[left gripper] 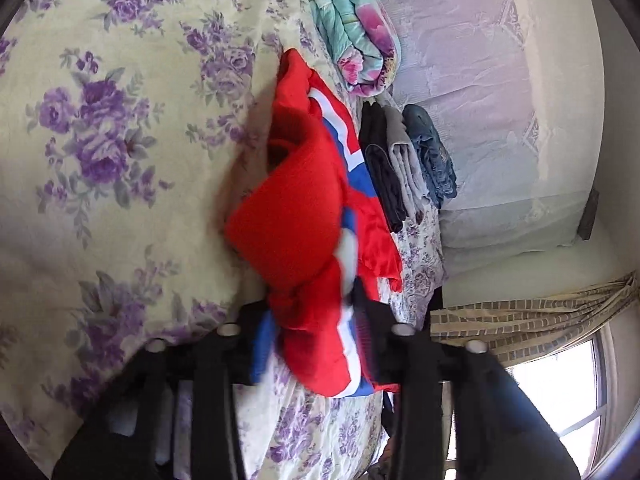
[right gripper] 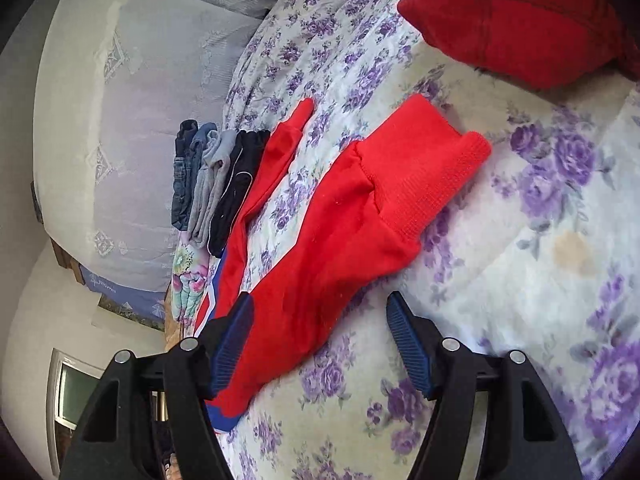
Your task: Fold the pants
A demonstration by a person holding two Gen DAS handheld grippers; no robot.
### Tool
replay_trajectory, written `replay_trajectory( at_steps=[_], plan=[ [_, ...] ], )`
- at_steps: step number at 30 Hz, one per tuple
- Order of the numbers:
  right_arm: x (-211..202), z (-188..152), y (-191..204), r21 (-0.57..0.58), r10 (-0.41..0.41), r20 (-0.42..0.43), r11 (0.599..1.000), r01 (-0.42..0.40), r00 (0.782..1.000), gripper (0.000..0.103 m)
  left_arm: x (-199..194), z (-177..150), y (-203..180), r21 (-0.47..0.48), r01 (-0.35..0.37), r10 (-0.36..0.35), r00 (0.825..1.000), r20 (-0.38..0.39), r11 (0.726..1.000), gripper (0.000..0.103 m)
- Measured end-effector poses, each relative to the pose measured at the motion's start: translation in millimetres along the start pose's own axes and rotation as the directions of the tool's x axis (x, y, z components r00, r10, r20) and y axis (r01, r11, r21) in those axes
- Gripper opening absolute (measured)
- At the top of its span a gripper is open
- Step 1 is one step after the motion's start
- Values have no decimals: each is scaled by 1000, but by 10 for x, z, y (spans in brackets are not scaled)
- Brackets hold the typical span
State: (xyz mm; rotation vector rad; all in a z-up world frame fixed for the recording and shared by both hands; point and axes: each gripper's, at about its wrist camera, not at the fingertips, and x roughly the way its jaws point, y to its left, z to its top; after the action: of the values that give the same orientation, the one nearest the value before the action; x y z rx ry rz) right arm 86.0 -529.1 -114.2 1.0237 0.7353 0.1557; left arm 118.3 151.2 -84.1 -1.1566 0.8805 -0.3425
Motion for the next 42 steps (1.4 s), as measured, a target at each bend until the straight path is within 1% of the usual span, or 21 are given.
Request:
replay_trajectory(
  at_steps=[2, 5, 7, 10, 12, 14, 19, 21, 22, 23, 24, 25, 26, 28, 30, 32, 33, 36, 38, 40, 42],
  plan=[
    [72, 49, 3, -1, 3, 16, 1000, -3, 1000, 58, -32, 14, 34, 3, 20, -20, 1000, -3, 1000, 12],
    [27, 84, -66, 53, 57, 34, 997, -59, 998, 56, -156, 33, -31, 14, 37, -37, 999, 5, 999, 10],
    [-128, 61, -51, 83, 125, 35, 988, -127, 992, 61, -317, 76, -148, 23, 43, -43, 999, 26, 999, 8],
    [-381, 67, 98, 22, 163, 41, 986, -164, 986, 69, -530, 158, -350, 76, 28, -31, 999, 38, 997, 8],
    [-510, 86, 173, -35, 146, 62, 989, -144, 987, 72, -570, 184, -388, 95, -4, 1, 999, 32, 995, 8],
    [-549, 52, 169, -64, 97, 60, 994, -93, 993, 72, -556, 183, -294, 63, -11, 11, 1000, 12, 998, 8],
    [-450, -138, -41, -58, 30, -7, 998, -30, 1000, 72, -515, 122, 58, -6, -28, 28, 1000, -3, 1000, 8],
    [-358, -113, -86, -34, 20, 11, 999, -20, 1000, 66, -482, 129, 131, -25, -33, 33, 999, -6, 999, 8],
    [-280, -73, -81, -26, 31, 15, 999, -31, 999, 58, -457, 138, 142, -25, -38, 38, 999, -5, 999, 8],
    [-190, -35, -87, -16, 43, 13, 999, -43, 999, 45, -442, 144, 140, -20, -43, 43, 999, -2, 999, 8],
    [-78, 9, -115, 11, 41, 11, 999, -41, 999, 37, -423, 157, 133, -16, -50, 50, 999, 1, 999, 8],
    [33, 54, -153, 44, 40, 8, 998, -40, 999, 16, -407, 172, 120, -14, -54, 54, 999, 2, 998, 8],
    [103, 82, -164, 69, 48, 9, 996, -49, 999, 11, -406, 196, 88, -8, -54, 54, 999, 1, 998, 8],
    [89, 171, -41, 85, 112, 35, 990, -115, 993, 9, -467, 248, -51, 23, -44, 44, 999, 7, 999, 8],
    [-98, 227, 245, 2, 172, 77, 985, -173, 982, 8, -591, 265, -295, 97, -49, 46, 998, 32, 994, 8],
    [-329, 231, 428, -42, 226, 89, 974, -223, 970, 8, -736, 208, -501, 162, -42, 34, 998, 55, 986, 7],
    [-432, 211, 455, -58, 231, 86, 972, -227, 969, 8, -791, 174, -540, 181, -42, 31, 998, 63, 983, 7],
    [-649, 86, 288, -106, 133, 82, 987, -124, 988, 8, -893, 46, -403, 181, -63, 54, 997, 54, 982, 7],
    [-658, -12, -11, -77, 46, 47, 996, -42, 998, 8, -882, -41, -148, 151, -112, 108, 994, 35, 982, 7],
    [-631, -100, -320, -9, 21, 7, 1000, -21, 1000, 9, -879, -130, 72, 125, -152, 150, 988, 25, 980, 4],
    [-642, -163, -463, 8, 29, -3, 1000, -29, 1000, 10, -878, -200, 212, 101, -133, 134, 991, 3, 986, 4]
  ],
)
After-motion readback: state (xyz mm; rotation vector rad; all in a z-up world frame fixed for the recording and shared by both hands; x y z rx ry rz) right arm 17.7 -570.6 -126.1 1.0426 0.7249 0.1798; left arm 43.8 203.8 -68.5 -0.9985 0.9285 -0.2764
